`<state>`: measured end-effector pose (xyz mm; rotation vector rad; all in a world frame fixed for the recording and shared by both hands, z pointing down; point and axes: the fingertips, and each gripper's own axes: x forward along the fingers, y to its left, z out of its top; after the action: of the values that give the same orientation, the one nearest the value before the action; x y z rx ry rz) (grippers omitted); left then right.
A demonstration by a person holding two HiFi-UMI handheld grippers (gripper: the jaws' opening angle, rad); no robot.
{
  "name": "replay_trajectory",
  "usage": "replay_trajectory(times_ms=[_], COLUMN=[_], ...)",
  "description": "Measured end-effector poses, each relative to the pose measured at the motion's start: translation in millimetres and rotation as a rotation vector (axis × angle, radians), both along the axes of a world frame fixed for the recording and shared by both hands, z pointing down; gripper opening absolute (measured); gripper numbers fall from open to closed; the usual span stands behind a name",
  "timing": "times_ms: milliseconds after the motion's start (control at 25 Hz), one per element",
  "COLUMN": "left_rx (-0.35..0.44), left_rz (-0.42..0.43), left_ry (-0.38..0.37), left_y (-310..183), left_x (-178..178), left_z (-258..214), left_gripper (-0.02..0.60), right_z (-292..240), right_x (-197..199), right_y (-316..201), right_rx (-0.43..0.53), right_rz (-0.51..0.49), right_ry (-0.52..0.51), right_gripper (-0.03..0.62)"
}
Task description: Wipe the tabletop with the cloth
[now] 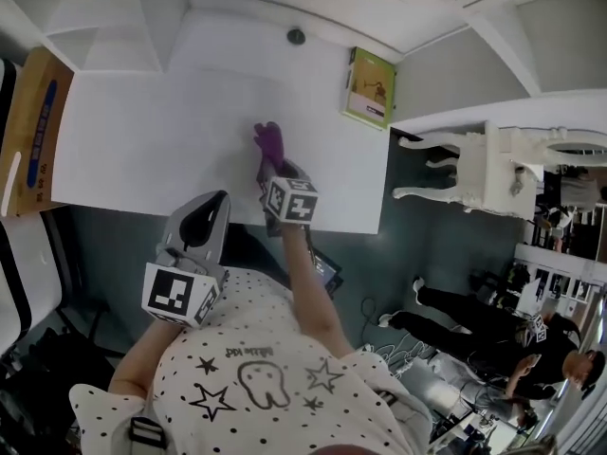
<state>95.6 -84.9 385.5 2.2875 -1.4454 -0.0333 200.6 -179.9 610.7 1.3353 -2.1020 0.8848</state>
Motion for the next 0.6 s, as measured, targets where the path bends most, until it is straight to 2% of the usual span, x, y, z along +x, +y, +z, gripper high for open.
replay_trajectory(times_ms=[200, 360, 480, 600], left_rx=[0.002, 0.014, 0.026, 0.032], left_rz=[-0.026, -0.04, -0.013, 0.048], left_ry=[-0.003, -0.001, -0.015, -0.032], left_y=[6.7, 10.1, 12.2, 14.8], left_x=[-21.4, -28.5, -24.3, -4.4], left_z=[3.7, 4.4, 8.1, 5.9], left_gripper=[-0.005, -0.005, -0.006, -0.006], right_z=[33.5, 42.1, 41.1, 40.1], right_x=[-34.9, -35.0, -35.7, -31.5], right_y=[11.9, 11.0, 10.2, 11.8], right_rx=[-0.08, -0.049, -0.046, -0.047], right_rz=[-0.042, -0.017, -0.013, -0.028], right_ry=[0.011, -0.013, -0.027, -0.026], right_gripper=[0.066, 0.066, 0.066, 0.066])
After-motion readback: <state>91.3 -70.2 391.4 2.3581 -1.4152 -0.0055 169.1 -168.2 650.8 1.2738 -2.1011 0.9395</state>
